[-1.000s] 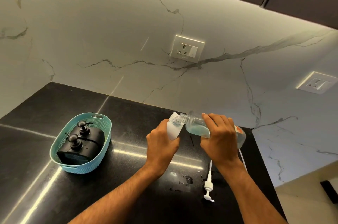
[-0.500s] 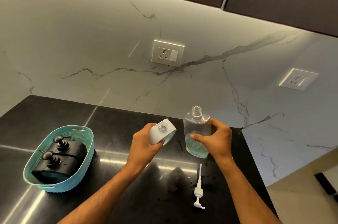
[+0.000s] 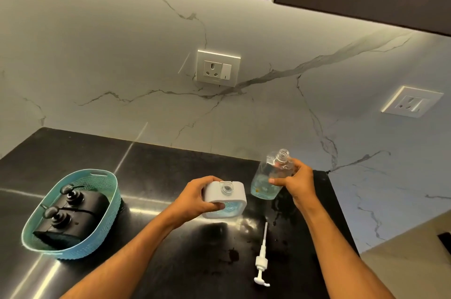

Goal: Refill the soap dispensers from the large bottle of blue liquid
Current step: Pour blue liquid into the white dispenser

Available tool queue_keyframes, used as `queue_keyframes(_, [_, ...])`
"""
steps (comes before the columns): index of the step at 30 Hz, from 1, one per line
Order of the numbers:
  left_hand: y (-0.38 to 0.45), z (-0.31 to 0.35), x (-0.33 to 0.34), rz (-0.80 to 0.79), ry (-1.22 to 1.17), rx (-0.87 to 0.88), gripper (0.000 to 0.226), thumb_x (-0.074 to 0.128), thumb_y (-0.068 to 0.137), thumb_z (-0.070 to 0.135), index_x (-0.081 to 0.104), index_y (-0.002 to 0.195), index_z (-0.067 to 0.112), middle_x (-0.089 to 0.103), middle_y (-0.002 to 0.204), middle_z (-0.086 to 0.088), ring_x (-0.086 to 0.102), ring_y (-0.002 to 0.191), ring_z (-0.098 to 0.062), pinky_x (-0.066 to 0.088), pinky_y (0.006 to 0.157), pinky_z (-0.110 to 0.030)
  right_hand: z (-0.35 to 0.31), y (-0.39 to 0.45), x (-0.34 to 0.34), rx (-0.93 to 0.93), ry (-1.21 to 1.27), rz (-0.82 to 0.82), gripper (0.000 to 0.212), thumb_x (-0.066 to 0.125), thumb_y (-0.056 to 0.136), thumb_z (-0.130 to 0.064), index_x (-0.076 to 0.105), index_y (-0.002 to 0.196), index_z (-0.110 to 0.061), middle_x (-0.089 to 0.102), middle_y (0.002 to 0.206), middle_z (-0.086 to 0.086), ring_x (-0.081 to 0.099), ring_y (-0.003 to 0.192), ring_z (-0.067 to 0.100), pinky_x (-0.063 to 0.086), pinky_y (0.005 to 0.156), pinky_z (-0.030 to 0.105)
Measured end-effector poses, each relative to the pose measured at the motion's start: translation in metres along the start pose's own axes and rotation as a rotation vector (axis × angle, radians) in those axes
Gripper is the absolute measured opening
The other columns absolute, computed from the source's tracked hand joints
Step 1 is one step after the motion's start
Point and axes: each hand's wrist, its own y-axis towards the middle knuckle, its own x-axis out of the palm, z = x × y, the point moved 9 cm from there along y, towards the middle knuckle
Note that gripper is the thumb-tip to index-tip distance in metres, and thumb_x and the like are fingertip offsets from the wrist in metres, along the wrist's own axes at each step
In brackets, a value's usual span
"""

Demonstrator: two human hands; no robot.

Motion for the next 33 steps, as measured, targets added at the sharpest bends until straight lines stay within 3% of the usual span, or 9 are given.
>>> queue_keyframes(3, [0.003, -0.011, 0.005, -0.025, 0.001, -0.046, 0.048, 0.087, 0.078, 0.011, 0.066, 0.116, 0.031, 0.07, 0.114, 0.015, 0.065, 0.114, -0.006, 0.06, 0.086, -0.025, 0.016, 0.011, -0.003, 0.034, 0.024, 0.002, 0.068, 0.091, 0.053, 0.013, 0.07, 0.108, -0.021, 0.076, 0.103, 0.001, 0.074, 0.097, 0.02, 0.062, 0.071, 0.027])
queue_keyframes(8, [0.005, -0.023, 0.01, -0.054, 0.036, -0.068, 0.047, 0.084, 0.077, 0.005, 0.065, 0.117, 0.022, 0.07, 0.117, 0.006, 0.066, 0.115, -0.013, 0.06, 0.093, -0.034, 0.042, 0.026, -0.003, 0.081, 0.043, -0.003, 0.076, 0.091, 0.054, 0.012, 0.067, 0.122, -0.012, 0.075, 0.11, 0.004, 0.072, 0.104, 0.024, 0.062, 0.086, 0.043])
queue_keyframes(12, [0.009, -0.034, 0.01, -0.035, 0.044, -0.096, 0.047, 0.083, 0.077, 0.002, 0.064, 0.116, 0.021, 0.069, 0.119, 0.003, 0.064, 0.117, -0.016, 0.059, 0.095, -0.038, 0.053, 0.033, -0.001, 0.104, 0.059, -0.003, 0.08, 0.092, 0.055, 0.01, 0.065, 0.127, -0.013, 0.074, 0.114, 0.003, 0.071, 0.107, 0.022, 0.062, 0.086, 0.042])
queue_keyframes(18, [0.014, -0.049, 0.012, -0.02, 0.035, -0.114, 0.047, 0.082, 0.076, 0.0, 0.065, 0.113, 0.023, 0.069, 0.117, 0.005, 0.065, 0.115, -0.013, 0.06, 0.093, -0.034, 0.065, 0.036, 0.003, 0.132, 0.078, -0.024, 0.075, 0.089, 0.054, 0.015, 0.067, 0.114, -0.025, 0.074, 0.111, 0.001, 0.071, 0.105, 0.02, 0.061, 0.076, 0.03])
queue_keyframes(24, [0.015, -0.063, 0.014, -0.02, 0.019, -0.144, 0.048, 0.081, 0.075, -0.004, 0.064, 0.114, 0.019, 0.069, 0.118, 0.001, 0.064, 0.115, -0.016, 0.059, 0.094, -0.036, 0.065, 0.034, 0.004, 0.133, 0.081, -0.066, 0.081, 0.09, 0.057, 0.011, 0.062, 0.127, -0.021, 0.072, 0.116, -0.003, 0.069, 0.107, 0.012, 0.06, 0.072, 0.021])
queue_keyframes(33, [0.014, -0.067, 0.015, -0.074, 0.001, -0.131, 0.049, 0.078, 0.075, -0.006, 0.064, 0.115, 0.02, 0.068, 0.118, 0.003, 0.065, 0.114, -0.012, 0.06, 0.088, -0.029, 0.061, 0.028, 0.007, 0.121, 0.072, -0.119, 0.085, 0.087, 0.063, 0.012, 0.059, 0.138, -0.015, 0.072, 0.122, 0.0, 0.069, 0.114, 0.017, 0.06, 0.086, 0.032])
